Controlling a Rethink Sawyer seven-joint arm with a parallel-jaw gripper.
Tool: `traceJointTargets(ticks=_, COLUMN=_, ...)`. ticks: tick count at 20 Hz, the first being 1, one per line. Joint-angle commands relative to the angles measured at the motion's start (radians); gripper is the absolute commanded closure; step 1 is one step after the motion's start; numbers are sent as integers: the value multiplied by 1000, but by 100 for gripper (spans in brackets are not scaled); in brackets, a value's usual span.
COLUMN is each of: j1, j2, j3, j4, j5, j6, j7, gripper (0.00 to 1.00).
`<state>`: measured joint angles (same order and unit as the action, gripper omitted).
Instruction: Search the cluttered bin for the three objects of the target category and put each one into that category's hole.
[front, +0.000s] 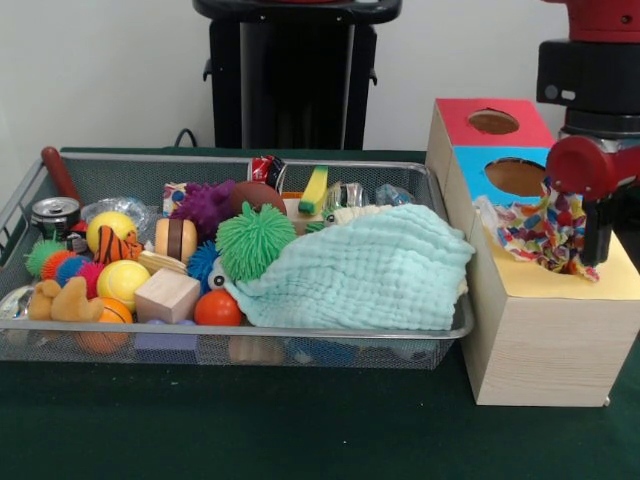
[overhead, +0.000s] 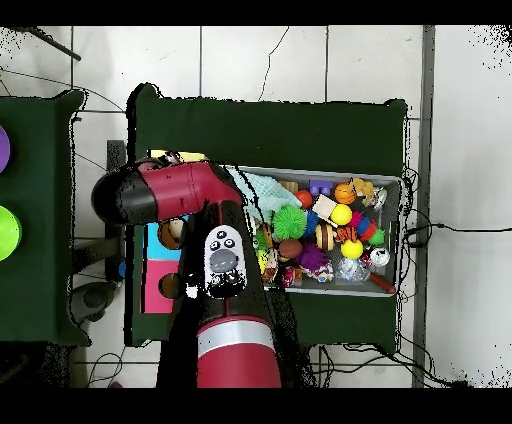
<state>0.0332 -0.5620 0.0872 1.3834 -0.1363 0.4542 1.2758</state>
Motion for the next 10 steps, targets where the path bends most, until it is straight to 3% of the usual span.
traceJointTargets(ticks=1, j1=-2, j2=-59, j3=12, j4=90, j5=16, j6=132, j7=142, gripper=100)
traceJointTargets(ticks=10, j1=-2, j2=-63, j3=6, j4=79, j5=12, j6=173, j7=132, gripper=100)
